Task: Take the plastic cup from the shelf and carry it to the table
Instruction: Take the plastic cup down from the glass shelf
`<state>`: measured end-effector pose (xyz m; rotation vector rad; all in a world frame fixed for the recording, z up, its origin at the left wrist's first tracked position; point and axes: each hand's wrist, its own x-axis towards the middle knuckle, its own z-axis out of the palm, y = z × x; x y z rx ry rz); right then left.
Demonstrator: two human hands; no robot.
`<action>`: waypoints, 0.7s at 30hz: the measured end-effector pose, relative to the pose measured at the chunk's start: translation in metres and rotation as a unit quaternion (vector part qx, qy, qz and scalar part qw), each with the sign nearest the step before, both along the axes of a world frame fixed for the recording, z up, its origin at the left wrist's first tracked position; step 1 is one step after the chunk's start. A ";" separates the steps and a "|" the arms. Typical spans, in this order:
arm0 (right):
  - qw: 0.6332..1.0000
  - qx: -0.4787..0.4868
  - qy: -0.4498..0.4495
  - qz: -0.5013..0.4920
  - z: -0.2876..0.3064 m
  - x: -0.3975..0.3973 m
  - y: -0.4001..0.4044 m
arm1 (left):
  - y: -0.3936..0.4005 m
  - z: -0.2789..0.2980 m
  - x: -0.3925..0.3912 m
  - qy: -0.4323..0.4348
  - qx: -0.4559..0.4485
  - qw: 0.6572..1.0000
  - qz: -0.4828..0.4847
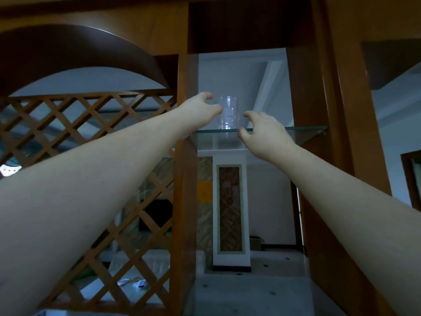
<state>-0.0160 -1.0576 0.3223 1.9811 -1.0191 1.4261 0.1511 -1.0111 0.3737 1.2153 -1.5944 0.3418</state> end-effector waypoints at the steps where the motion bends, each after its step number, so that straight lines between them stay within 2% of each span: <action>1: 1.000 0.002 -0.005 0.002 0.001 -0.001 -0.003 | -0.004 0.002 0.001 0.014 0.004 1.000 -0.003; 7: 0.999 0.029 -0.023 0.002 0.010 0.000 -0.016 | -0.023 0.009 0.001 0.105 0.045 0.993 -0.043; 12: 1.000 0.024 -0.019 0.007 0.011 0.007 -0.023 | -0.032 0.011 -0.001 0.086 0.041 0.995 0.006; 17: 1.000 0.019 -0.018 0.001 0.009 0.011 -0.025 | -0.035 0.016 -0.008 0.204 0.088 0.960 -0.170; 21: 1.000 0.020 -0.020 0.003 0.009 0.010 -0.025 | -0.044 0.018 -0.013 0.214 0.082 0.956 -0.184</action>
